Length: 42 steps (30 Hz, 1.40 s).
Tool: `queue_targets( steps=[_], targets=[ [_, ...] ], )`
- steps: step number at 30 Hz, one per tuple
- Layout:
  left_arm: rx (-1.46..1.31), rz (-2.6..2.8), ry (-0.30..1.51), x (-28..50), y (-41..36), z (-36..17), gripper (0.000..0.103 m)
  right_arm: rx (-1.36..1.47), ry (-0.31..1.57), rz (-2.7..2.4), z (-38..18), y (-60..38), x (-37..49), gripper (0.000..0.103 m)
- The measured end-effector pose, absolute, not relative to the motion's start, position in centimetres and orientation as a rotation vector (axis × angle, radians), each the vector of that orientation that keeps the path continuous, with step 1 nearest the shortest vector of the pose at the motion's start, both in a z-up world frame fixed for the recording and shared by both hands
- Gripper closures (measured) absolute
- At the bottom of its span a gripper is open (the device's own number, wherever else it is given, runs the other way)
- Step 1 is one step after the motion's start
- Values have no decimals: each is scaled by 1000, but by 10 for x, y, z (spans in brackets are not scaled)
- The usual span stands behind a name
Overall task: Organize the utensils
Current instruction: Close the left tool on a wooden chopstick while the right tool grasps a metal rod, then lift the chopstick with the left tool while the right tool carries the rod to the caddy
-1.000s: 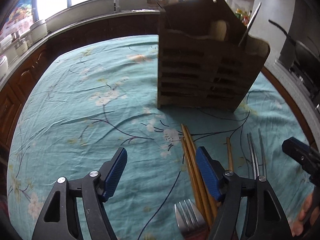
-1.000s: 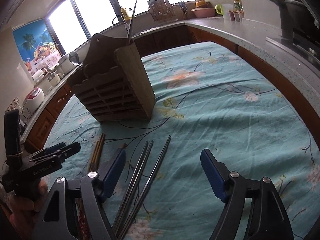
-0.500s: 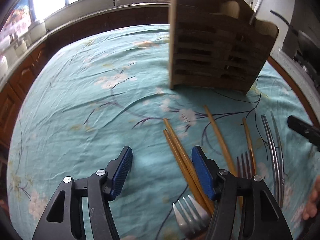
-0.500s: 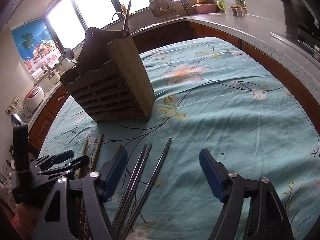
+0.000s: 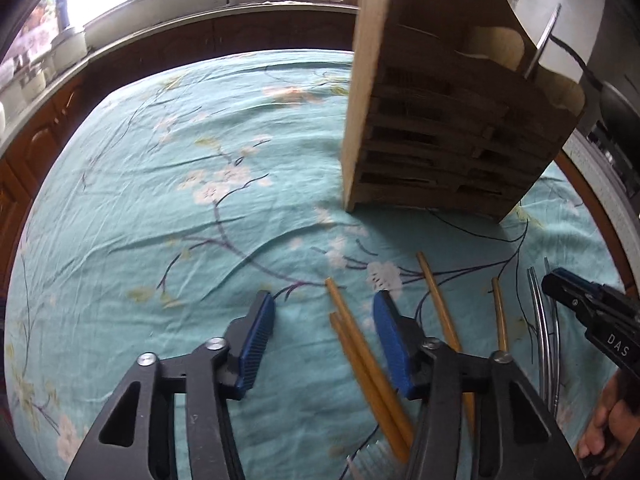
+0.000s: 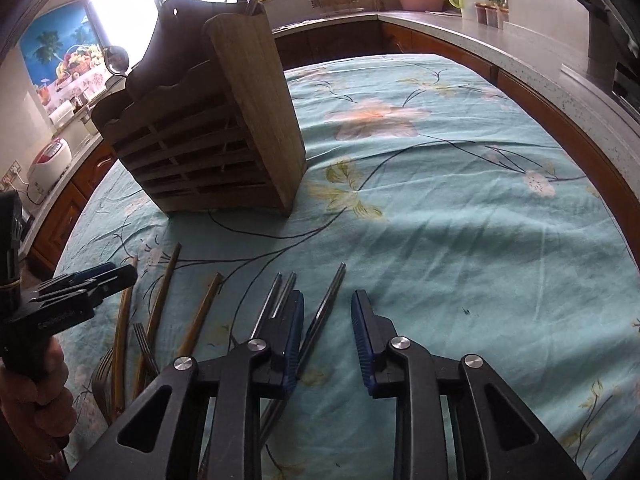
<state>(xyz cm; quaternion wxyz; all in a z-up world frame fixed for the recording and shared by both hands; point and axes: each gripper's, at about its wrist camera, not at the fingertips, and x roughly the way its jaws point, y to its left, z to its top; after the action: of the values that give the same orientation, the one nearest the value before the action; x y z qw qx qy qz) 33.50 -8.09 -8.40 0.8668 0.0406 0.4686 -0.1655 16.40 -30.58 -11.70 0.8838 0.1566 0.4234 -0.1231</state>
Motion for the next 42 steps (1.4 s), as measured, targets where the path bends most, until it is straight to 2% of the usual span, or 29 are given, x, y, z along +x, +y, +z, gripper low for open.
queue_targets(
  steps=[1,3,4,5,12,21,30,42],
  targets=[
    [103,-342,975,337,-85,-86,69,321,882,-257,-117,-306,166,78],
    [121,-342,970,343,-89,-88,93,313,882,-262,-118,-306,170,85],
    [124,-354,971,345,-91,-90,94,311,881,-266,-119,-306,171,88],
    [129,-355,968,348,-94,-92,95,311,881,-271,-119,-307,172,93],
    [44,-436,928,345,-93,-80,96,365,865,-237,-117,-312,171,97],
    [-74,-468,835,314,-58,-41,97,395,784,-189,-80,-305,155,98],
    [-160,-491,729,250,-9,11,99,402,675,-143,-32,-291,129,99],
    [-168,-522,616,184,16,44,100,400,577,-107,6,-276,99,99]
  ],
)
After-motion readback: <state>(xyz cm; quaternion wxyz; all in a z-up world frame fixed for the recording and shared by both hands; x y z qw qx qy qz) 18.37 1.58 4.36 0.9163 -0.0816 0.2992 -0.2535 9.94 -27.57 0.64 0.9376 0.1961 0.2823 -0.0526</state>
